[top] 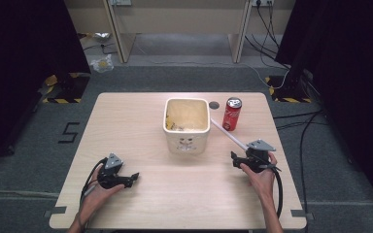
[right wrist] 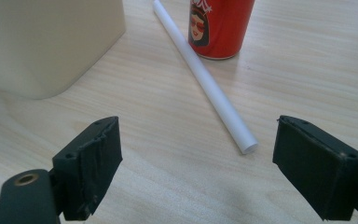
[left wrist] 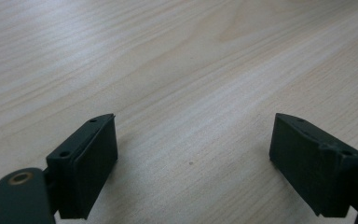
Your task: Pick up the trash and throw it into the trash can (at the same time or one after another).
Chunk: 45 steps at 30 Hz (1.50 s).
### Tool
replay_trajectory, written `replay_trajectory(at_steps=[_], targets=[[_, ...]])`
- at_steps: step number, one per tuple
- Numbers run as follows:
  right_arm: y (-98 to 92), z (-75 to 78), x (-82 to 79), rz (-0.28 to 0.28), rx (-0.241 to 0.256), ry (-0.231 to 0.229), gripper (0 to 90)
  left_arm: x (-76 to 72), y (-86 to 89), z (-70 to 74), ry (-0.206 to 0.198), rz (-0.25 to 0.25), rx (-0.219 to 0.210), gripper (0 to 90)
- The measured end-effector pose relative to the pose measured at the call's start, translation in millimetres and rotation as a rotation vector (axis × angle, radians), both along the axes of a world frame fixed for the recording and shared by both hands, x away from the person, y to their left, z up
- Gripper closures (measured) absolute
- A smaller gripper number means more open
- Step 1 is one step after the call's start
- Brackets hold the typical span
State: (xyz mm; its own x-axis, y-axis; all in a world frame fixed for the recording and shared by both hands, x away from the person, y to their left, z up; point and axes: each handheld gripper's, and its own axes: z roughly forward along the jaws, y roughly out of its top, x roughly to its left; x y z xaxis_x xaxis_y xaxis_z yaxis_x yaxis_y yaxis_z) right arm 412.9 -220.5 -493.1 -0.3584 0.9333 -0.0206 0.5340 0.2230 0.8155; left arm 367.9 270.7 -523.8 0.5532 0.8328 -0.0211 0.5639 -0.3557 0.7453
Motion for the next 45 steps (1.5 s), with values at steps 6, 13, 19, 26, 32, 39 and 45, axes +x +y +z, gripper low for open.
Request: replay_trajectory(at_steps=[6,13,19,26,32,39,45], targets=[[-2.0,4.9,1.4,-0.008,0.019,-0.022,15.7,0.0,0.0,0.0,0.000,0.000,0.000,14.3],[-2.0,15.2,5.8,-0.009,0.023,-0.046,15.6,0.0,0.0,0.0,0.000,0.000,0.000,14.3],[-0.8,28.9,20.4,-0.031,0.050,-0.074,15.7,0.0,0.0,0.0,0.000,0.001,-0.001,14.3],[7.5,37.6,42.4,-0.032,0.024,-0.085,16.7,0.0,0.2,0.1,0.001,-0.001,0.001,14.4],[10.9,35.3,56.9,-0.047,0.030,-0.074,17.1,0.0,0.2,0.3,0.002,-0.001,0.003,14.3],[13.6,39.7,74.0,-0.052,0.016,-0.077,17.4,0.0,0.1,0.1,0.002,0.000,0.000,14.3],[15.2,41.7,85.2,-0.061,0.021,-0.071,18.3,-0.1,0.0,0.1,0.001,0.001,0.000,14.4]])
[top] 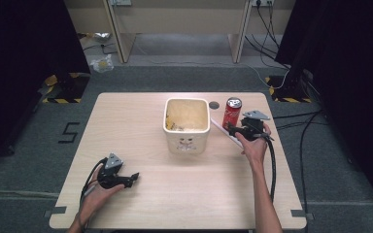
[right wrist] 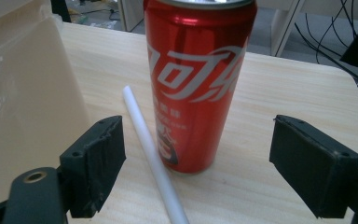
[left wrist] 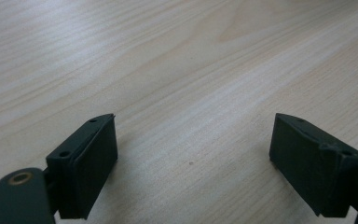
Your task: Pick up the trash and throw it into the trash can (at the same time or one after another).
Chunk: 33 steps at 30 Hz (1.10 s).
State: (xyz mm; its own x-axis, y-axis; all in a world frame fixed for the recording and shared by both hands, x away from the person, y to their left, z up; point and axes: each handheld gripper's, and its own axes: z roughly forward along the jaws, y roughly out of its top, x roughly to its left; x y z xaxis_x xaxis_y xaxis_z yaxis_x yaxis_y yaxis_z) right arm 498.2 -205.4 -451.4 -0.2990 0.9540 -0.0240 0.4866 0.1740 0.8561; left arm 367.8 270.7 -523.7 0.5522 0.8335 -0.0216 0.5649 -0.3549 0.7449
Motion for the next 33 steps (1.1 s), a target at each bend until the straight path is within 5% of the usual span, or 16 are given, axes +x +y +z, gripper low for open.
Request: replay_trajectory(at_steps=[27,33], targets=[[17.0,-10.2,40.9,-0.026,0.032,-0.004,18.6,0.0,0.0,0.0,0.001,0.000,-0.001,14.3],[18.6,-12.9,45.3,-0.028,0.043,-0.012,26.2,0.0,0.0,0.0,0.001,0.000,-0.001,14.4]])
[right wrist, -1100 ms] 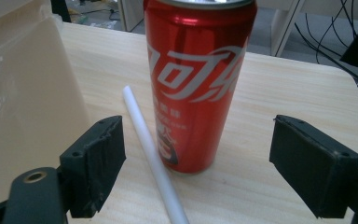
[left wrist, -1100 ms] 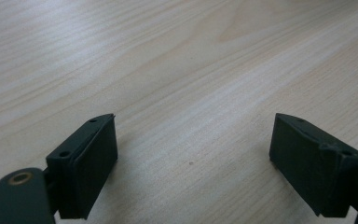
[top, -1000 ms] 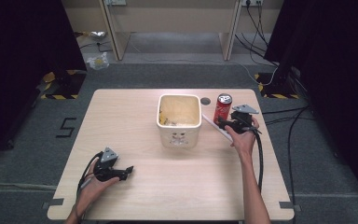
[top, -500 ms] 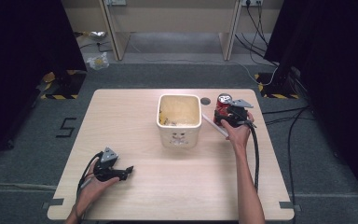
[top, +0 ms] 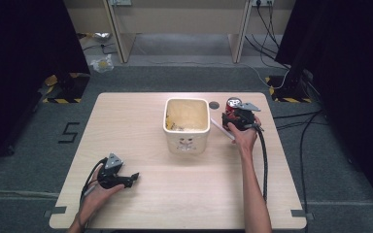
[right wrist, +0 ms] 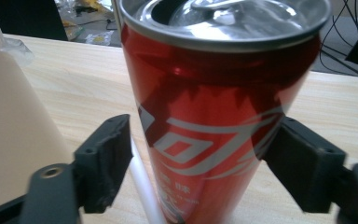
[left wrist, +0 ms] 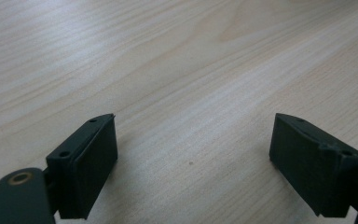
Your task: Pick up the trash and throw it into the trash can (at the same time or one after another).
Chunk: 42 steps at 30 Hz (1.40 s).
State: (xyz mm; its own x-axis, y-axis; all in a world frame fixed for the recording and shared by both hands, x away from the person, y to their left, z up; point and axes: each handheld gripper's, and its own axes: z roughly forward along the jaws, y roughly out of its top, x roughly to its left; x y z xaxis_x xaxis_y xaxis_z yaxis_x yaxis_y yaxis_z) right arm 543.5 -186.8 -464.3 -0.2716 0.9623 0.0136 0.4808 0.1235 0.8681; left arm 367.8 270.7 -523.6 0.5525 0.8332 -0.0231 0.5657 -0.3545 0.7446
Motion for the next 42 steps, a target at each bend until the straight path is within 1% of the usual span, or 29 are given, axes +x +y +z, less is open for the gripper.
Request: replay_trajectory(at_steps=[2,4,9,12,17,18,20,23,26,29,32,39,40,42], targets=[[0.8,-0.3,0.6,-0.005,-0.006,-0.004,28.7,0.0,0.0,0.0,0.000,0.000,0.000,14.4],[0.8,0.3,0.7,-0.001,-0.014,-0.014,33.2,0.0,0.0,0.0,0.000,0.000,0.000,14.3],[1.4,4.8,-2.2,-0.001,-0.023,-0.022,33.8,0.0,0.0,0.0,0.000,0.000,0.000,14.3],[-0.1,10.0,-4.7,0.000,-0.026,-0.040,33.9,0.0,0.0,0.0,0.000,0.000,0.000,14.3],[-3.4,22.1,-10.4,0.000,-0.021,-0.054,33.9,0.0,0.0,0.0,0.000,0.000,0.000,14.3],[-4.3,25.0,-11.5,0.006,-0.030,-0.059,34.0,0.0,0.0,0.0,0.000,0.000,0.000,14.3],[-5.4,30.5,-14.6,0.012,-0.032,-0.068,34.0,0.0,0.0,0.0,0.000,0.000,0.000,14.4],[-7.0,37.1,-18.8,0.022,-0.030,-0.072,34.0,0.0,0.0,0.0,-0.001,0.000,0.000,14.3],[-10.1,43.0,-22.7,0.018,-0.024,-0.080,34.0,0.1,0.0,-0.1,-0.001,0.000,-0.001,14.3],[-13.8,49.5,-26.2,0.016,-0.008,-0.076,34.1,0.1,0.0,-0.1,-0.001,0.000,-0.001,14.3],[-16.2,57.6,-30.2,0.014,-0.021,-0.077,34.1,0.0,0.0,0.0,0.000,0.000,0.001,14.3],[-14.5,78.3,-41.7,0.038,-0.013,-0.073,34.1,0.0,0.1,0.0,0.000,-0.001,0.002,14.3],[-14.4,80.3,-43.2,0.041,-0.008,-0.077,34.1,0.0,0.1,-0.1,-0.001,-0.001,0.001,14.3],[-13.8,83.0,-45.3,0.048,0.006,-0.071,34.1,0.0,0.1,0.0,0.000,-0.001,0.002,14.3]])
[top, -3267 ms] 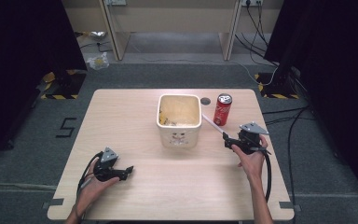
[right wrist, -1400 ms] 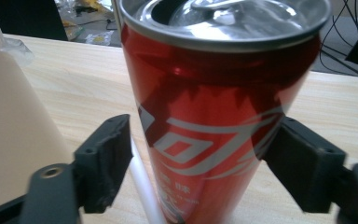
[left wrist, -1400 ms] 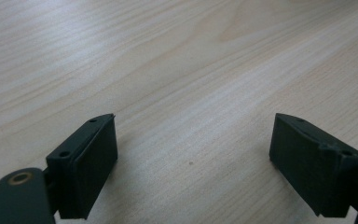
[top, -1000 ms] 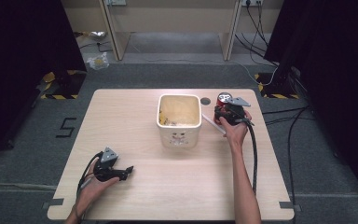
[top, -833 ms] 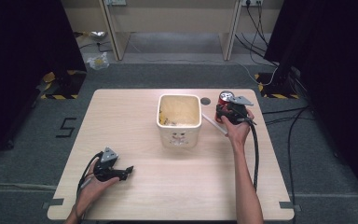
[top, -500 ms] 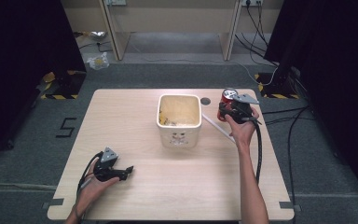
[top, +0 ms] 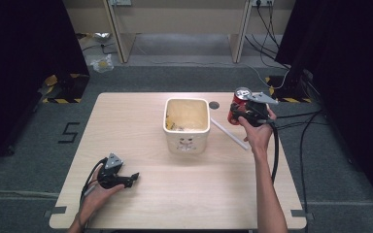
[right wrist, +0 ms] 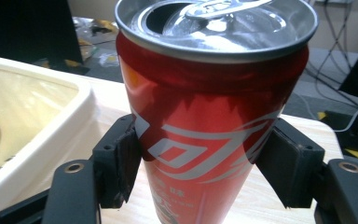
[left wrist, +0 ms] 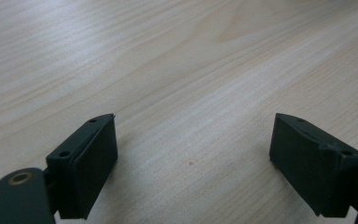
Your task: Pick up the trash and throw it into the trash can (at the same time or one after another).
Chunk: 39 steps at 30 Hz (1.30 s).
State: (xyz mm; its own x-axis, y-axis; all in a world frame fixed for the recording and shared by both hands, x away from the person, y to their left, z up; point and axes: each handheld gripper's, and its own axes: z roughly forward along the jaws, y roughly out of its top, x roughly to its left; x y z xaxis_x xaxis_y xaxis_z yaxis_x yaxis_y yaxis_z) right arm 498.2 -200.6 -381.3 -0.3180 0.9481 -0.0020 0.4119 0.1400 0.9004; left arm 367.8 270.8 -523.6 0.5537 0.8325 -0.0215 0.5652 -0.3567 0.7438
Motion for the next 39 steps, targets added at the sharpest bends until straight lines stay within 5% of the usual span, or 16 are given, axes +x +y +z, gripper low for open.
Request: replay_trajectory(at_steps=[39], targets=[[40.9,66.1,-15.2,0.119,-0.012,-0.043,34.2,0.0,-0.2,-0.1,-0.002,0.002,-0.002,14.4]])
